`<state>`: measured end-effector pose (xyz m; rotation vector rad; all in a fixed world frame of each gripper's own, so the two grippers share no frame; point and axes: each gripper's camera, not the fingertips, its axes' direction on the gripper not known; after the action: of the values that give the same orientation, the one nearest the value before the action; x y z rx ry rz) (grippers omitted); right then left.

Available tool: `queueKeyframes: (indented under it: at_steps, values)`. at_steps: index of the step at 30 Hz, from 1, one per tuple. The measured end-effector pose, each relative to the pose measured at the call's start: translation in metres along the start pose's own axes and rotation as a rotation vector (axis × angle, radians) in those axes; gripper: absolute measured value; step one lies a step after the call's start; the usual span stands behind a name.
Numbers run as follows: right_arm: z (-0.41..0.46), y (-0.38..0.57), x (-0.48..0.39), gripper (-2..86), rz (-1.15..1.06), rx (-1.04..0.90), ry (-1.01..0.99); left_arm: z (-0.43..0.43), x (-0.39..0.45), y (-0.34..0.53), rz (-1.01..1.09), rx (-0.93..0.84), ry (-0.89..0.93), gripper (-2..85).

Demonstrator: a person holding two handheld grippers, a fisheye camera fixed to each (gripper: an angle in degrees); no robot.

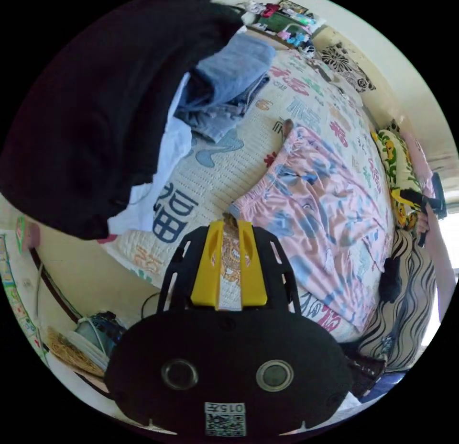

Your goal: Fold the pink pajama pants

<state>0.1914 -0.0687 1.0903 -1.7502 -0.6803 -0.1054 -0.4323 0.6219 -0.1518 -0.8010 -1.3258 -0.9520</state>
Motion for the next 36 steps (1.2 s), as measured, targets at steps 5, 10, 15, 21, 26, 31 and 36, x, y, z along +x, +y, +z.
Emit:
queueKeyframes:
  at_steps: [5,10,15,21,26,31,36]
  values:
    - [-0.018,0.133,0.173,6.9,0.578,0.033,0.041,-0.036,0.136,-0.021,0.381,0.027,0.07,6.3]
    - [-0.016,0.181,0.265,7.3,0.606,-0.007,0.121,-0.01,0.33,-0.024,0.782,-0.016,0.183,7.4]
    - [-0.014,0.188,0.333,7.9,0.515,-0.009,0.156,0.022,0.511,-0.016,0.986,-0.027,0.179,8.2]
    - [0.004,0.185,0.401,5.4,0.429,-0.039,0.112,0.052,0.653,-0.012,1.066,-0.018,0.039,6.2]
    - [0.003,0.204,0.433,-0.5,0.28,-0.045,0.137,0.066,0.709,-0.025,1.028,-0.096,-0.003,0.6]
    - [-0.023,0.247,0.472,-0.9,0.286,0.048,0.11,0.024,0.736,-0.023,0.973,0.006,0.048,-0.7]
    - [-0.016,0.276,0.508,-0.5,0.271,-0.022,0.197,0.003,0.766,-0.002,1.014,0.005,0.108,-0.7]
